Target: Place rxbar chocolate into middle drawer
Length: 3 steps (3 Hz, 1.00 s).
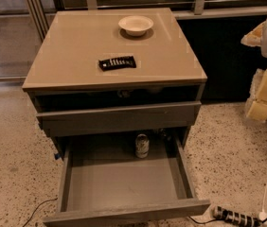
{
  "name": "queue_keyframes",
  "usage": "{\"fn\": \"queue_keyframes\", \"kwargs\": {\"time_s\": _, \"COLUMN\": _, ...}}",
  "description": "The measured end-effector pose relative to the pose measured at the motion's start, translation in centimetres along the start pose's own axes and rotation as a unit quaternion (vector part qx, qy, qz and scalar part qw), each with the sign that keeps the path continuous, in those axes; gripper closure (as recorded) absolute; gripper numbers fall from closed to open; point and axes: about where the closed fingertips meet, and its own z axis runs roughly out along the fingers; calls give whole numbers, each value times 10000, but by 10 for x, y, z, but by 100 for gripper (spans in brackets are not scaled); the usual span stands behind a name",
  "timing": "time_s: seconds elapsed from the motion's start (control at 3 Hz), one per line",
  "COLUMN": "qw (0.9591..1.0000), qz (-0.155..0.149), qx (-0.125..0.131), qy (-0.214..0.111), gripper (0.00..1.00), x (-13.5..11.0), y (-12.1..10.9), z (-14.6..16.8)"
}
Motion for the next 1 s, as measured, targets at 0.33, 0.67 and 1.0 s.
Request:
{"fn": "queue_keyframes", "kwargs": {"time_s": 0.33, "qw": 10000, "qz": 17, "qx": 40, "qy": -16, "gripper": 0, "x": -1, "y": -3, "z": 0}}
{"fn": "queue_keyframes", "kwargs": {"time_s": 0.67, "qw": 9999, "qz": 49, "qx": 134, "qy": -85, "gripper": 0, "x": -6, "y": -14, "z": 0}}
{"fn": "queue_keyframes", "kwargs": {"time_s": 1.0, "qw": 9994, "qz": 20, "qx": 234, "qy": -255, "gripper": 0, "x": -21, "y": -42, "z": 8}}
